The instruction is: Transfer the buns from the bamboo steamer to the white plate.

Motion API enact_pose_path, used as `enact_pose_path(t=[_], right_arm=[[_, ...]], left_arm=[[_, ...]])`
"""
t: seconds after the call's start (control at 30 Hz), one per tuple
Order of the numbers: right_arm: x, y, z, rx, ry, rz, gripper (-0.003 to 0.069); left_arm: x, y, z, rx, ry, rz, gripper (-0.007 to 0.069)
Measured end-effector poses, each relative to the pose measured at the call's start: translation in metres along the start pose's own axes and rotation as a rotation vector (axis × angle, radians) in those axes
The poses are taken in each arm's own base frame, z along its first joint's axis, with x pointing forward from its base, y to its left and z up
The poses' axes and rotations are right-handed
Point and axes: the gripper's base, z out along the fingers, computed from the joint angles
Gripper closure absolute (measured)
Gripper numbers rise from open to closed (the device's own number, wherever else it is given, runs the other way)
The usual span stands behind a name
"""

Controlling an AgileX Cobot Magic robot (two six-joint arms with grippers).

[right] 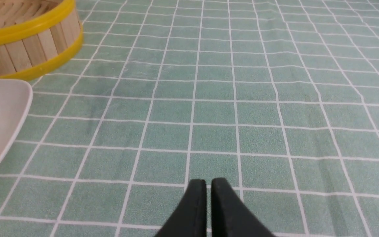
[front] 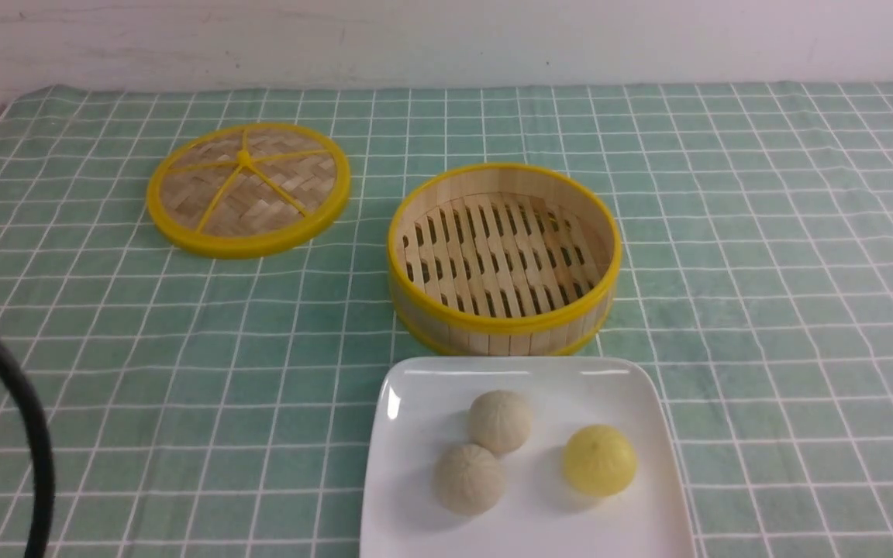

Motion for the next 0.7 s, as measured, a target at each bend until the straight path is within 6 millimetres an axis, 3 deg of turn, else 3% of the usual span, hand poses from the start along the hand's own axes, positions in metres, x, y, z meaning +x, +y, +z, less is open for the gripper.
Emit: enact_pose_path(t=[0.2,0.47,0.7], right_arm=[[0.0,0.0,0.0,0.0,0.002,0.0,0.06],[0.0,0.0,0.0,0.0,0.002,0.0,0.0589],[0.0,0.0,0.0,0.0,0.002,0.0,0.0579]], left_arm=[[0.032,-0.009,0.022,0.188,-0.106,-0.076,0.0615],[0.035,-0.041,0.044,0.532,-0.388,-0.116,0.0614],[0.045,-0.045,0.052,0.576,-0.409,-0.101,0.0614]])
